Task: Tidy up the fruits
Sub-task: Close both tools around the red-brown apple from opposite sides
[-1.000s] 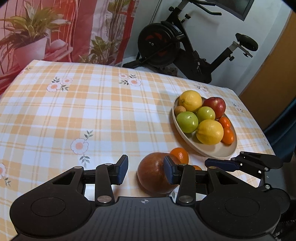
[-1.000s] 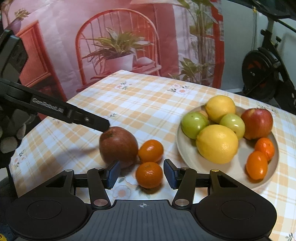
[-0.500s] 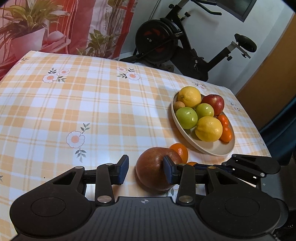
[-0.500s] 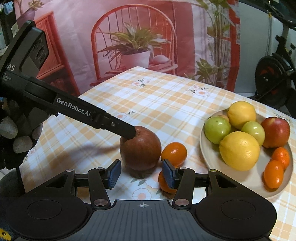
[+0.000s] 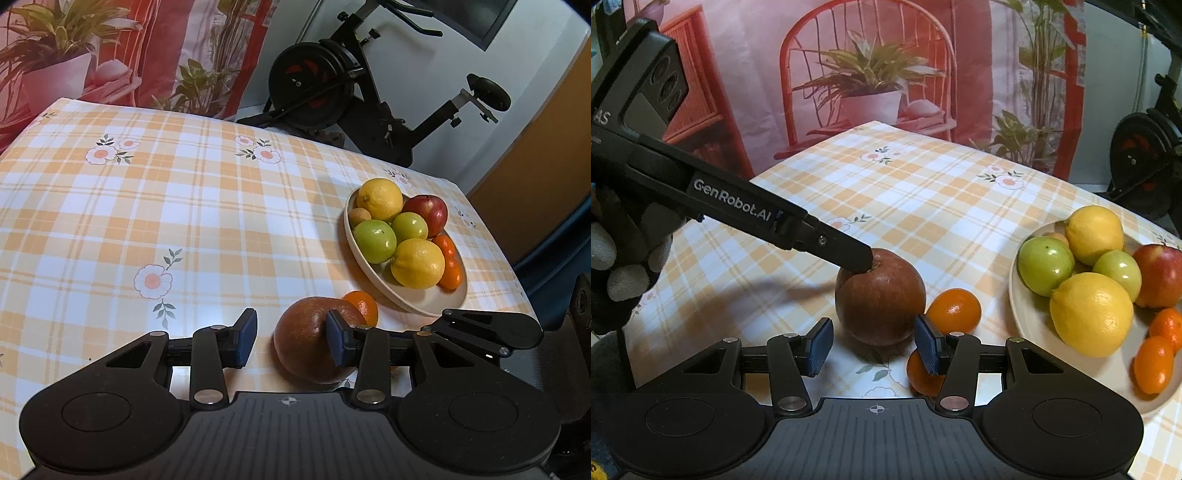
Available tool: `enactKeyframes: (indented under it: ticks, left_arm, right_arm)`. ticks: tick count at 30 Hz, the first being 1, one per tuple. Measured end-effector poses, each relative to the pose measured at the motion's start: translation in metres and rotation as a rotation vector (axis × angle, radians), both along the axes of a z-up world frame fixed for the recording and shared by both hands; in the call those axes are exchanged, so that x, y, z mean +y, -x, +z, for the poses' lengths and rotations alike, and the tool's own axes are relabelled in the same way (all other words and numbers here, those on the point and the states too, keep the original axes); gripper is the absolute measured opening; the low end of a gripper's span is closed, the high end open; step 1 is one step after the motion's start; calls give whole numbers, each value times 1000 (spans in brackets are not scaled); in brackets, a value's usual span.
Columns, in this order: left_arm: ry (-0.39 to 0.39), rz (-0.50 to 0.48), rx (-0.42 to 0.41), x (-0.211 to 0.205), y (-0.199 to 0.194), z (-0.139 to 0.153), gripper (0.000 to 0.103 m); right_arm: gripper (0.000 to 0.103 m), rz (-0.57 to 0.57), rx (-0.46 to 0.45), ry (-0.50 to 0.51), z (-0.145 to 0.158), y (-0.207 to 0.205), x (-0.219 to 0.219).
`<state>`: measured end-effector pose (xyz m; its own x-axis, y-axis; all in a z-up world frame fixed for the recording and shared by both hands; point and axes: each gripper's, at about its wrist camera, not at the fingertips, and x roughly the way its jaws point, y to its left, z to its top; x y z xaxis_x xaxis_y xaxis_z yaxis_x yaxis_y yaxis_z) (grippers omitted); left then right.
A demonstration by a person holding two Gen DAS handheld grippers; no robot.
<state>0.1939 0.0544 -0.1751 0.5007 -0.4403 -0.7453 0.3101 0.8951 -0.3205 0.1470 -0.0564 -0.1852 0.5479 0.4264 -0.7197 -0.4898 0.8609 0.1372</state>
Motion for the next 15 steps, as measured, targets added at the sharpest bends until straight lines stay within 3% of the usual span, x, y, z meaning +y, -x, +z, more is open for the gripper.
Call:
enactKeyframes:
  ticks: [10,15]
  left_arm:
    - [25,25,6,12,-6,-2,44]
    - [77,16,40,17,-9,-6,44]
  right_arm:
    - [47,12,6,27,-8,-11,9]
    - [48,10,14,24,-9,-14,10]
